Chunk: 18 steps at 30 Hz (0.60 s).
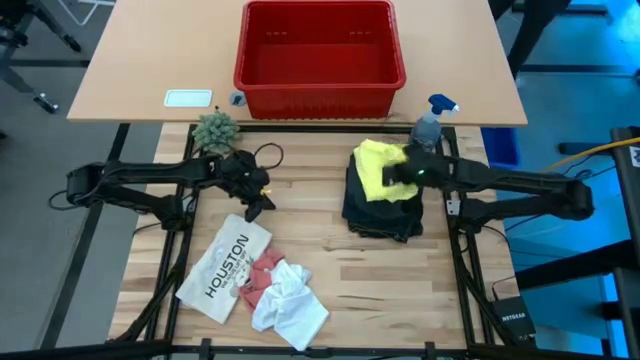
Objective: Fold laundry
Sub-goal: Stack the yellow shirt on top of the dark blue short, then fold the pink panty
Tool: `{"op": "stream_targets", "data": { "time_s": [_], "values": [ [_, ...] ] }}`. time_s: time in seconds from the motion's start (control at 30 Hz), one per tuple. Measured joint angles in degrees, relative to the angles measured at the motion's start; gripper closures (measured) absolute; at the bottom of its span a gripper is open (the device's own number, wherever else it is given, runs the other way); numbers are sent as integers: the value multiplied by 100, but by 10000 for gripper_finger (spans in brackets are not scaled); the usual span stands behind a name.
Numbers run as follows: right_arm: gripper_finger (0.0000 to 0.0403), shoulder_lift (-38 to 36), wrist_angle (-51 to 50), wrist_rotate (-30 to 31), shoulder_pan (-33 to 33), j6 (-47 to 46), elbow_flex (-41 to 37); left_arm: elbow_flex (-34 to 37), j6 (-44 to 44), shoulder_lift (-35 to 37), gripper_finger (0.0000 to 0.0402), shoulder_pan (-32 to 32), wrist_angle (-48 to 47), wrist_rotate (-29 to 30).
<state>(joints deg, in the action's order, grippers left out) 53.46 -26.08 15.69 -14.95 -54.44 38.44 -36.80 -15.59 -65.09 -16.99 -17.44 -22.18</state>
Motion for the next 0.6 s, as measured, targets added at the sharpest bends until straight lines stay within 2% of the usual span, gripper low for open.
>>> {"op": "stream_targets", "data": {
  "time_s": [0.07, 0.13, 0.23, 0.33, 0.47, 0.6],
  "values": [
    [382, -230, 506, 310, -1, 539, 156, 0, -33, 211, 402, 22, 5, -8],
    [362, -420, 845, 226, -3, 1103, 249, 0, -88, 484, 402, 83, -6, -10],
    [318, -473, 1248, -468, 10, 1585, 451, -2, -340, 1044, 402, 342, -293, -8],
    [273, -331, 1427, -1286, 257, 1729, 520, -4, -800, 1506, 402, 973, -831, 51],
    [236, 259, 1463, -1499, 1074, 1690, 522, -4, -1883, 1865, 402, 2189, -1217, 854],
    [231, 1211, 1760, -1521, 1917, 1556, 522, -4, -3150, 1829, 402, 3309, -1253, 1871]
  ]
}}
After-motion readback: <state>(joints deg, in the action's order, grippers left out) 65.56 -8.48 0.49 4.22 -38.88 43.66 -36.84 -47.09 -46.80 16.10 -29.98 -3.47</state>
